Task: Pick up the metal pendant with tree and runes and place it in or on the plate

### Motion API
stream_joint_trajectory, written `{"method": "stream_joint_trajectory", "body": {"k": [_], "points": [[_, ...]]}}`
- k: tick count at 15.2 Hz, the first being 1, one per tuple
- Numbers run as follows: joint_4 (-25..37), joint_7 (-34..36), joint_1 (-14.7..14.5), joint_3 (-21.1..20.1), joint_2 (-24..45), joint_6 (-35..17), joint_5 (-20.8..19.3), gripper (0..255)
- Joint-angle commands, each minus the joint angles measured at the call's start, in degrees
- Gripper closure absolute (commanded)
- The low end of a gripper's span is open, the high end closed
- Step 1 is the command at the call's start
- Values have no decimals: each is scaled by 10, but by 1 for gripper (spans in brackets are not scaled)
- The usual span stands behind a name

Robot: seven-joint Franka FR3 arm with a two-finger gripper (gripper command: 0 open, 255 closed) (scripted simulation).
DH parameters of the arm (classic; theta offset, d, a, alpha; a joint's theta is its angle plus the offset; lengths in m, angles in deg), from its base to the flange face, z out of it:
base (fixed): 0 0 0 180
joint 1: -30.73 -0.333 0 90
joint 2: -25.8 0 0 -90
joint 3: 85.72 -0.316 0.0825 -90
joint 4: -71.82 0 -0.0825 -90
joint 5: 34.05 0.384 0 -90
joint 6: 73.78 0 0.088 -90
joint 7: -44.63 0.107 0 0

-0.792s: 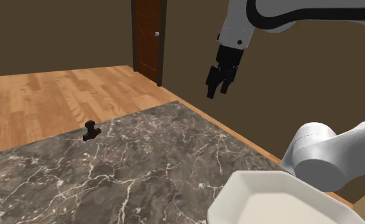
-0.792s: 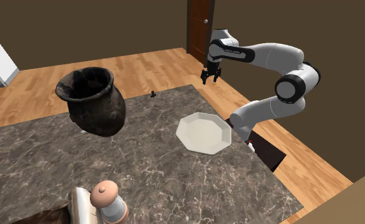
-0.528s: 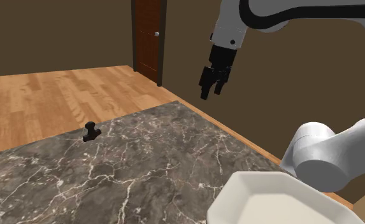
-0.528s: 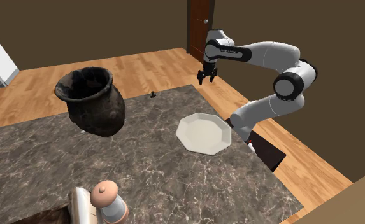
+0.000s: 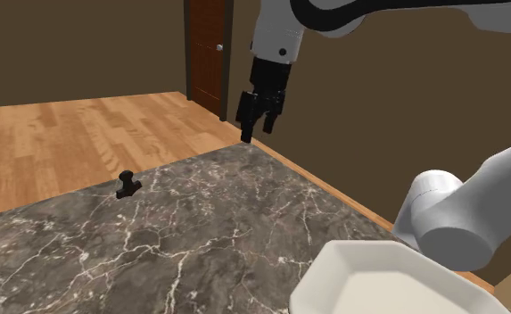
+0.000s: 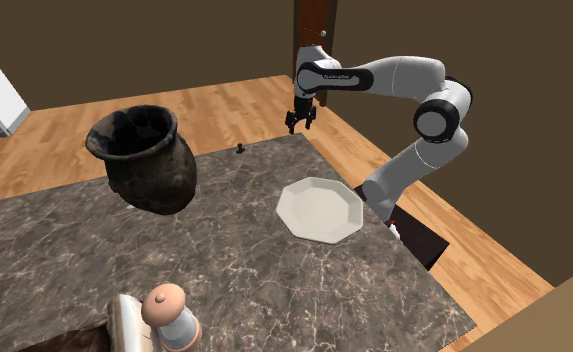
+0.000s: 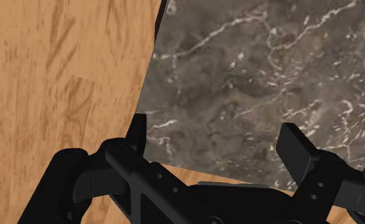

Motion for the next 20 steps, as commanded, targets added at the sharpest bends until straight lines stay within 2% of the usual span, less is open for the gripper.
{"method": "stream_joint_trajectory", "body": {"k": [1,10,19,20], "points": [[23,7,-10,-16,28,-7,5,0],[163,43,-49,-86,170,-19,-1,0],[339,90,-98,-147,326,0,-50,0],[332,90,-99,-146,326,-8,-50,0]]}}
